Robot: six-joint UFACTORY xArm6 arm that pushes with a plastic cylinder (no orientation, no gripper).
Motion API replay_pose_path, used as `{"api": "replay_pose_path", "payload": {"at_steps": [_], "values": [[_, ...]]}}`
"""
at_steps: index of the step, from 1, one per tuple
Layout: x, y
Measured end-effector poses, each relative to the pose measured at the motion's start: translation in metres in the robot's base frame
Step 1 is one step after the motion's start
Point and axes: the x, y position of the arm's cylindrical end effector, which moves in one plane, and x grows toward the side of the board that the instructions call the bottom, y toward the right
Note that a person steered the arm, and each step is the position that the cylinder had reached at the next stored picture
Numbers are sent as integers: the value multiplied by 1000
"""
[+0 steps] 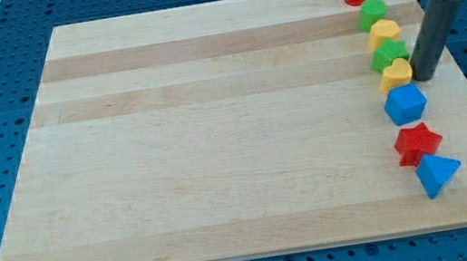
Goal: Separate group of blocks at bottom right
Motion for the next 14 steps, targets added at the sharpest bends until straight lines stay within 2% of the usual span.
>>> {"api": "replay_pose_path", "payload": {"at_steps": [1, 2, 3, 4, 5, 6, 7, 8, 9, 10, 12, 13, 14], "values": [[-67, 52], [-98, -29], [-50, -119], [-56, -123], [-62, -96], [8, -57], [29, -69], [27, -118], [16, -125], [-18, -76], [22, -7], [65, -37], [78, -84]]}}
